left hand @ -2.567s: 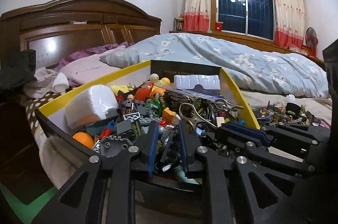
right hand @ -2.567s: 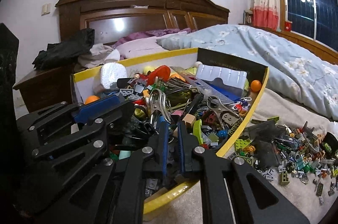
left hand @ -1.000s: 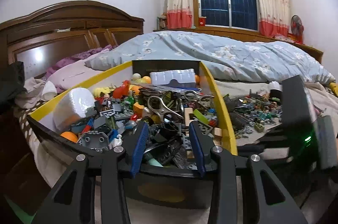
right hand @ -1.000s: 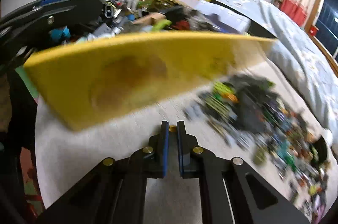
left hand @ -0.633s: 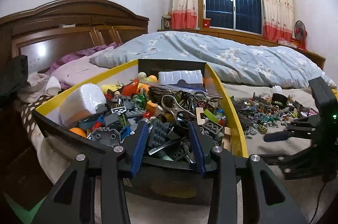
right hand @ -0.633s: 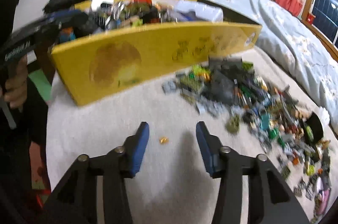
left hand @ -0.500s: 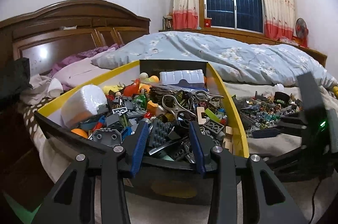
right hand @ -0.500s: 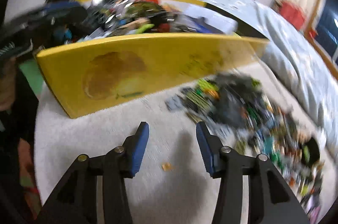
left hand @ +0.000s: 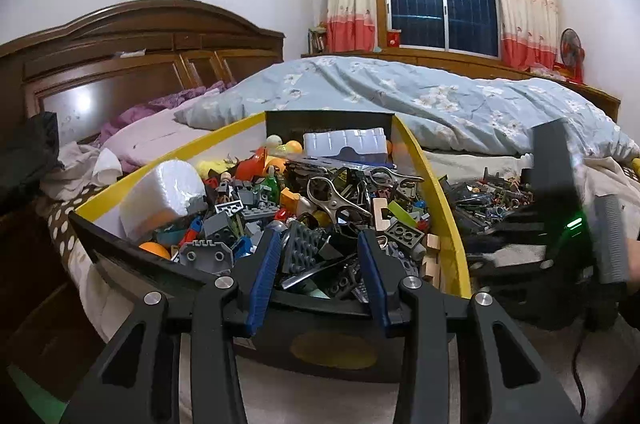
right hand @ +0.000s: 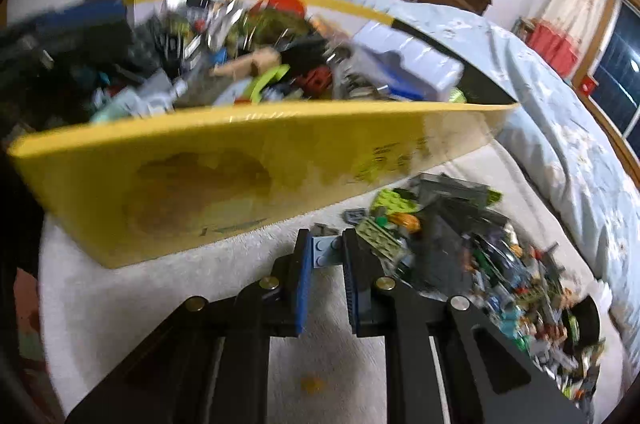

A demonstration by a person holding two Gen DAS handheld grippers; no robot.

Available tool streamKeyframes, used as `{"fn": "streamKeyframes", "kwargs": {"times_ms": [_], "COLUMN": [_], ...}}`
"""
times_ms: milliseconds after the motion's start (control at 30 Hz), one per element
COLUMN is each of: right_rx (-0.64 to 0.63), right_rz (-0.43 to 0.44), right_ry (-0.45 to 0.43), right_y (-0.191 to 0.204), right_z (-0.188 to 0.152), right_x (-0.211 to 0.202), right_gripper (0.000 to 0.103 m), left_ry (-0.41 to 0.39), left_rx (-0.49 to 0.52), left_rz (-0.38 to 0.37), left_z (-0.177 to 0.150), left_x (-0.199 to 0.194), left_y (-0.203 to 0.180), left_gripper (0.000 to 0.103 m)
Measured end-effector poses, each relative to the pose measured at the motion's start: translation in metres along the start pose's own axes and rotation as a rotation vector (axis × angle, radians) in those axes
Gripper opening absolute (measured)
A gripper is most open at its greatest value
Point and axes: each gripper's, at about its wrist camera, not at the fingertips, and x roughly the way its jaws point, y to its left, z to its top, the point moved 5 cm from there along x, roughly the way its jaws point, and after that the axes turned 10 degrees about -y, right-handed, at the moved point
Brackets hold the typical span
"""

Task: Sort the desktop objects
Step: 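Grasp a small light grey square plate on the blanket with the right tool, then close the left tool on a small yellow piece on the blanket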

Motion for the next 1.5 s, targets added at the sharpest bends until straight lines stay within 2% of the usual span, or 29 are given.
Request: {"fn": "streamKeyframes", "kwargs": {"times_ms": [67, 167, 200, 267, 300, 400, 500, 600, 633, 733, 833, 867, 1000, 1133, 1200, 1267, 1333, 1500], "right_rx": [0.028, 0.101, 0.157, 0.251, 0.332, 0.465, 0.537, 0.634, 0.656, 0.654, 0.626, 0.627, 0.677, 0.686, 0.702, 0.725, 0.732, 0.716], "right_rz": [-0.024, -0.118, -0.175, -0.283, -0.337, -0.357, -0.313, -0.230, -0.214, -0.160, -0.141, -0.140, -0.124, -0.158, -0.169, -0.184, -0.211, -0.252], "right_ry": [-0.022, -0.066, -0.075, -0.061, -0.055, -0.011, -0.019, 0.051, 0.021, 0.016, 0.011, 0.009, -0.015, -0.010, -0.011, -0.013, -0.004, 0.017], "right_y": [-0.009, -0.027, -0.036, -0.052, -0.059, -0.059, -0.060, -0.062, -0.063, -0.056, -0.048, -0.046, -0.051, -0.054, -0.055, -0.057, -0.060, -0.061], "right_z": [0.002, -0.006, -0.017, -0.043, -0.063, -0.105, -0.113, -0.136, -0.137, -0.136, -0.134, -0.135, -0.138, -0.139, -0.140, -0.140, -0.141, -0.141], "right_x": [-0.021, -0.060, -0.076, -0.096, -0.107, -0.122, -0.131, -0.121, -0.126, -0.128, -0.129, -0.131, -0.132, -0.130, -0.129, -0.128, -0.127, -0.126], "right_gripper": [0.014, 0.014, 0.014, 0.014, 0.014, 0.014, 0.015, 0.027, 0.029, 0.046, 0.056, 0.056, 0.056, 0.053, 0.052, 0.047, 0.035, 0.024], "left_ry": [-0.017, -0.106, -0.151, -0.188, -0.187, -0.142, -0.029, 0.082, 0.120, 0.174, 0.257, 0.278, 0.268, 0.296, 0.315, 0.334, 0.340, 0.335], "left_rx": [-0.004, 0.041, 0.057, 0.061, 0.054, -0.004, -0.010, 0.058, 0.074, 0.038, -0.012, -0.019, 0.027, 0.057, 0.074, 0.093, 0.111, 0.131], "left_rz": [0.004, 0.009, -0.009, -0.084, -0.132, -0.302, -0.386, -0.371, -0.346, -0.271, -0.284, -0.290, -0.319, -0.323, -0.318, -0.304, -0.292, -0.286], "left_z": [0.003, 0.011, 0.014, 0.016, 0.014, -0.001, -0.027, -0.050, -0.055, -0.056, -0.064, -0.069, -0.071, -0.071, -0.071, -0.071, -0.071, -0.071], "left_x": [-0.004, -0.021, -0.030, -0.042, -0.047, -0.057, -0.046, -0.019, -0.007, 0.019, 0.038, 0.043, 0.041, 0.048, 0.051, 0.055, 0.058, 0.057], "left_y": [-0.003, -0.014, -0.020, -0.031, -0.038, -0.064, -0.098, -0.128, -0.134, -0.130, -0.131, -0.133, -0.143, -0.151, -0.153, -0.156, -0.159, -0.162], "left_gripper": [0.041, 0.041, 0.041, 0.041, 0.041, 0.041, 0.041, 0.041, 0.041, 0.040, 0.041, 0.041, 0.040, 0.040, 0.036, 0.032, 0.026, 0.012]}}
